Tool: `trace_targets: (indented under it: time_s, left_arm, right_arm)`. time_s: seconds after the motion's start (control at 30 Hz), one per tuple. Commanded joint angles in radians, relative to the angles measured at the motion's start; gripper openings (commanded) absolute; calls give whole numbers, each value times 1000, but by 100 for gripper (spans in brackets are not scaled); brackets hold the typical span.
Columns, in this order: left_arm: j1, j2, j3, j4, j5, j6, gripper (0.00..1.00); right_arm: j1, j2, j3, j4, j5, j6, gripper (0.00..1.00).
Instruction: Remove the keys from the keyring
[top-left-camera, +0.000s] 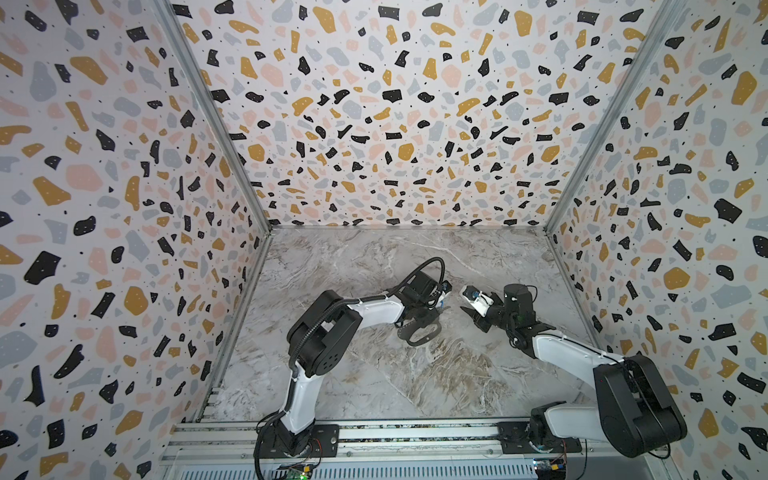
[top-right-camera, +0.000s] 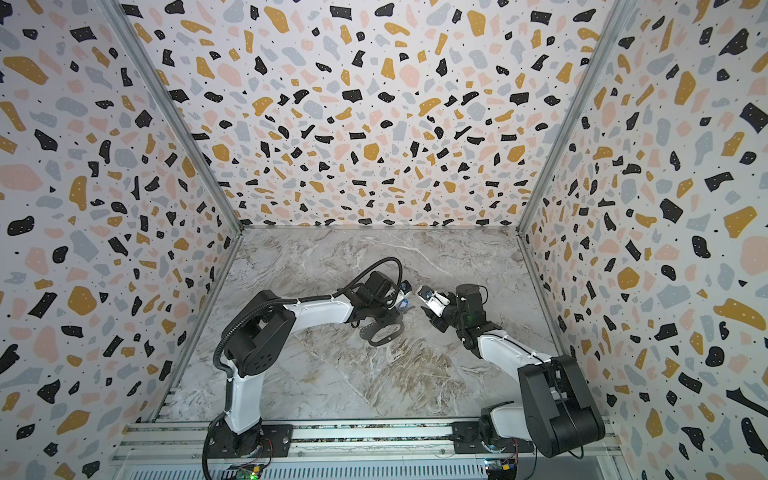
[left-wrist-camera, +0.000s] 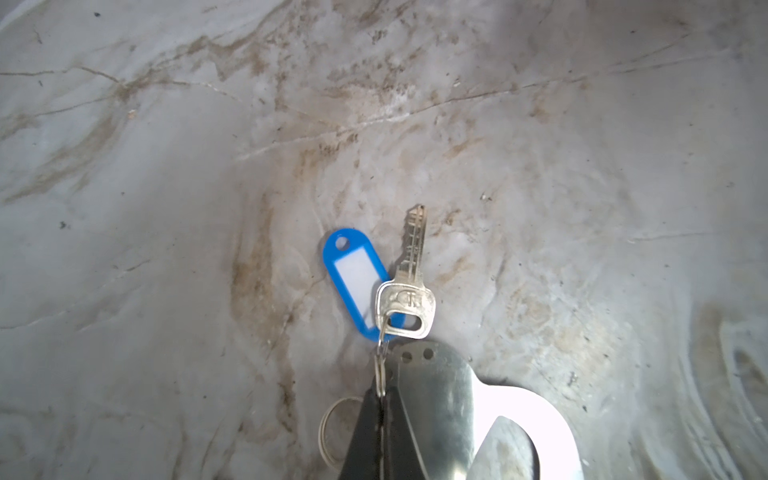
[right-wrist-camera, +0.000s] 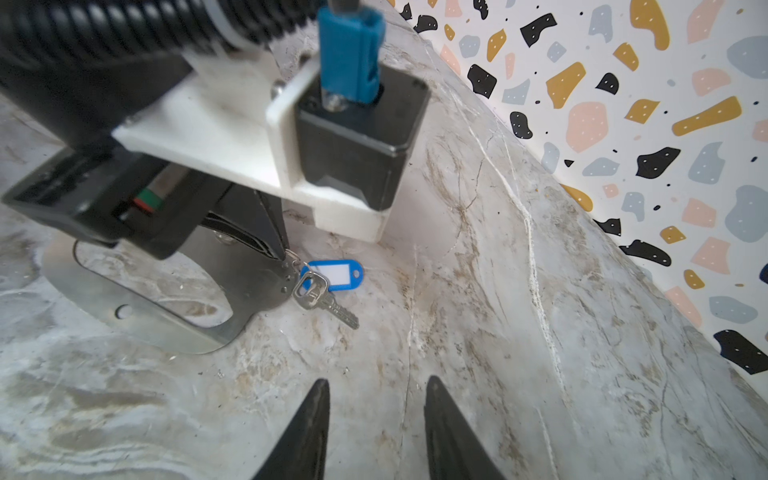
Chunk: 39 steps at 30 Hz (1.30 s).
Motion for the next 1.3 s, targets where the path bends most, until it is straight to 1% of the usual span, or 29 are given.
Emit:
trace_targets:
  time_s: [0.0,0.27,0.47,0.57,0.7,0.77,0.9,1.03,1.27]
  left_arm:
    - [17,-87,-23,36,87,49,0]
    - [36,-220,-50,-7,235,225,0]
    - [41,-308,-57,-30,297,318,0]
    - [45,-346,-53,-31,328,344,0]
    - [45,-382,-53,-11,363,363,0]
    - [44,-398,-56,1,385,369,0]
    - [45,-426,-73,36,416,376,0]
    - [44,-448,-82,59,426,367,0]
    - [45,-488,-117,124,448,339,0]
  right_arm:
    - [-2,-46,-20,41,-10,-14,40]
    - [-2,-61,-21,44,-80,-66,40]
    - [0,-88,-9,51,-140,-98,42]
    - [0,-106,-6,49,-198,-104,44]
    - [4,-117,13,20,-286,-104,46]
    - [11,-130,12,28,-312,-92,47]
    - [22,-153,12,64,-320,-52,47]
    - [35,-181,0,116,-365,2,47]
    - [45,-202,-27,217,-359,92,46]
